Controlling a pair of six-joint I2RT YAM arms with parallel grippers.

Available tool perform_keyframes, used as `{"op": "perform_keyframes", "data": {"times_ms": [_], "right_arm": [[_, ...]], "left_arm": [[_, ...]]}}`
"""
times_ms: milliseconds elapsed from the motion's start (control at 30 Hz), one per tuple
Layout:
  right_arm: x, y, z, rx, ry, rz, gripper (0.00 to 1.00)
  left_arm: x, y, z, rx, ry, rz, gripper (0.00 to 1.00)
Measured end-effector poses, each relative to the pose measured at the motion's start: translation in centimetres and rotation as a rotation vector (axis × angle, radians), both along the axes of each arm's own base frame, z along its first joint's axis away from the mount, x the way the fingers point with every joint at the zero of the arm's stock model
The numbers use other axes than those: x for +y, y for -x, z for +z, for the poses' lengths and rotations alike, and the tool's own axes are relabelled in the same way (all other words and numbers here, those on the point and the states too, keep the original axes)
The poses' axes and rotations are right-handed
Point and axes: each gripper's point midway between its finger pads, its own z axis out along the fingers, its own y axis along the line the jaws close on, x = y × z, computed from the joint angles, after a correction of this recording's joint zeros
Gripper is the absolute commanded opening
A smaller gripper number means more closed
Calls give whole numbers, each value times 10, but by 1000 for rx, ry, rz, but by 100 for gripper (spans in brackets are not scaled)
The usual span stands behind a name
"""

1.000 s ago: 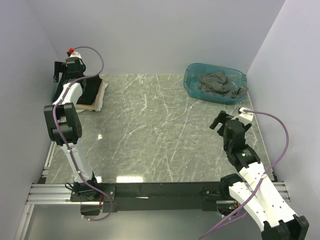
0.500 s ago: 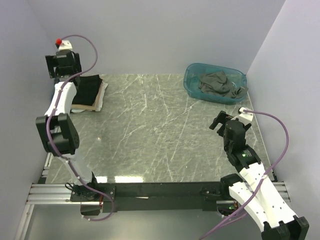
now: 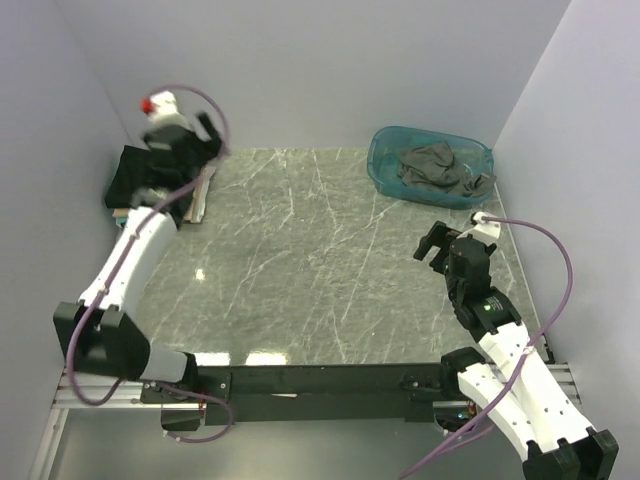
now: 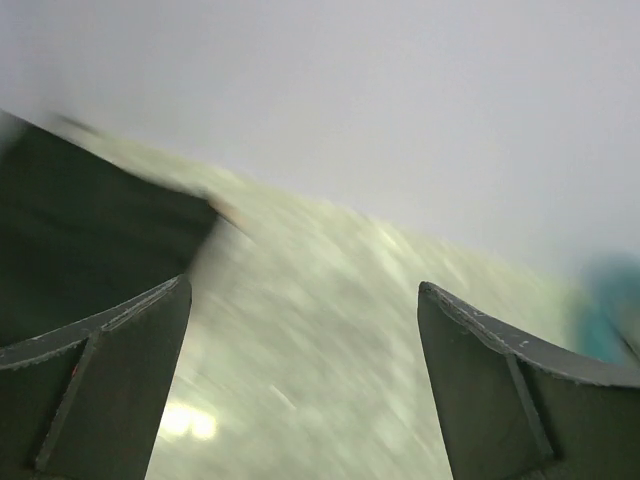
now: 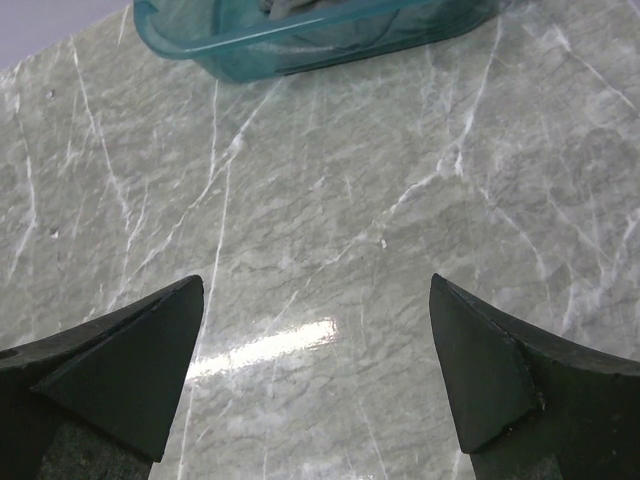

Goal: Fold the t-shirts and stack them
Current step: Reset both grippers

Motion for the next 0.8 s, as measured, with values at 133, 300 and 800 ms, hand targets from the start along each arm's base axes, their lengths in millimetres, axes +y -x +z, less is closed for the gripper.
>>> {"op": "perform_keyframes", "data": {"times_ms": [133,300,800], "right_arm": [[6,0,-1,4,-12,29,100],[13,-2,-1,3,-33,63,100],[18,-2,-8,15,-61,73,100]], "left_arm": [[-93,48,-46,65,82,-203,99],[-125,118,-121,167,206,-298,99],[-93,167,-114,91,336,-178,99]]}}
